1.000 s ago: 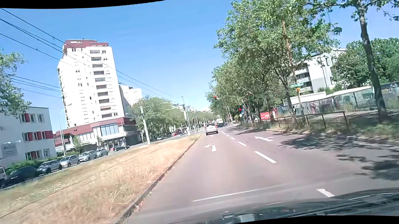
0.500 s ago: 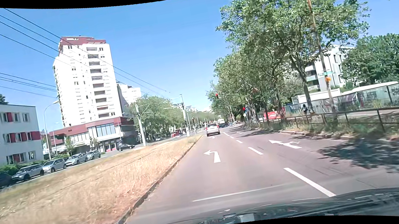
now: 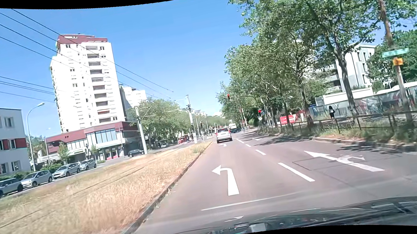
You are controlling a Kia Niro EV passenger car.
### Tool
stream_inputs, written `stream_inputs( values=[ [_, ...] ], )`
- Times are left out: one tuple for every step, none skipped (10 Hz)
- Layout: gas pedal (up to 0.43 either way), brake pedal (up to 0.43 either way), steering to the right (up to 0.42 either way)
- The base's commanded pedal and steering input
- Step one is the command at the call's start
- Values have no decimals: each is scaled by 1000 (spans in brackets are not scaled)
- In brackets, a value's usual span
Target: Follow the waypoints while adhering to traffic rules and regulations
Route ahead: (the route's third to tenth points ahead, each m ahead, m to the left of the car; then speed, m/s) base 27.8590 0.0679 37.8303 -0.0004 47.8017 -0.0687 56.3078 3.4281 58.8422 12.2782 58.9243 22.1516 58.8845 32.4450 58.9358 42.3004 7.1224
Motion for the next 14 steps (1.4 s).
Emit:
stream_inputs(
  values=[
    [0,146,-4],
    [0,152,-2],
    [0,152,-1],
    [0,152,0],
    [0,159,0],
    [0,165,0],
    [0,171,0],
    [0,177,0],
    [0,183,1],
    [0,177,1],
    [0,177,1],
    [0,177,1],
    [0,183,1],
    [0,183,2]
  ],
)
